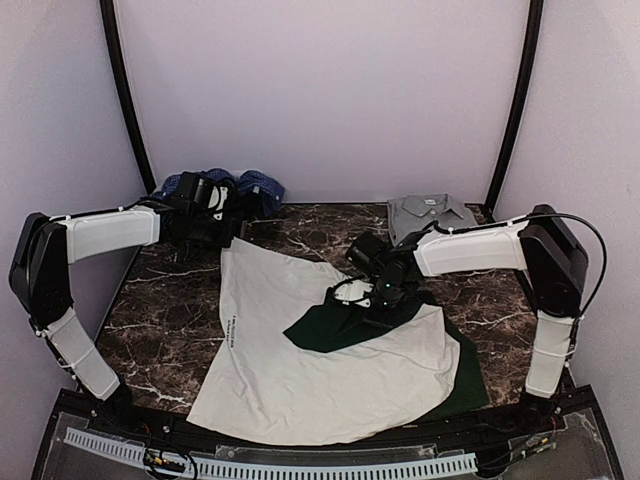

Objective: Fold and stack the mixed laundry pile
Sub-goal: Flatten out the crumpled T-shirt at the center of the board.

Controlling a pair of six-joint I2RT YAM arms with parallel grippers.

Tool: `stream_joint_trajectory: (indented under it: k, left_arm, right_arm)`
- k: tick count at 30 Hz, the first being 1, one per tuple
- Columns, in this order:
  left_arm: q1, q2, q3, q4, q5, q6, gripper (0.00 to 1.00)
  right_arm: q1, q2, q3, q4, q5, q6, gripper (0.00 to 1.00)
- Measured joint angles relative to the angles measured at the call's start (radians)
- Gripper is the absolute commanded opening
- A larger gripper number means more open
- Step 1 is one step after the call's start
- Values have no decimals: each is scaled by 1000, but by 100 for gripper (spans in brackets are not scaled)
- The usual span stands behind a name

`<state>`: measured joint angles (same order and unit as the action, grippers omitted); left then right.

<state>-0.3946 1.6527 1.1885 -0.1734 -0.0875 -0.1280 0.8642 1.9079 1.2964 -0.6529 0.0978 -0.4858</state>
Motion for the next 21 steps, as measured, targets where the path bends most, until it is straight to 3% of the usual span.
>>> stream_joint_trajectory:
  k: [6,14,21]
  left_arm:
    - [7,0,0,0,9,-4,0]
    - [13,0,0,0,24,-15,0]
    - [13,-13,-1,0,19,-27,0]
  right_arm:
    - [0,27,-2,-6,-34,-6,1]
    - [0,1,-5,-8,11,24,0]
    - [-6,-247,-98,87,236,59,0]
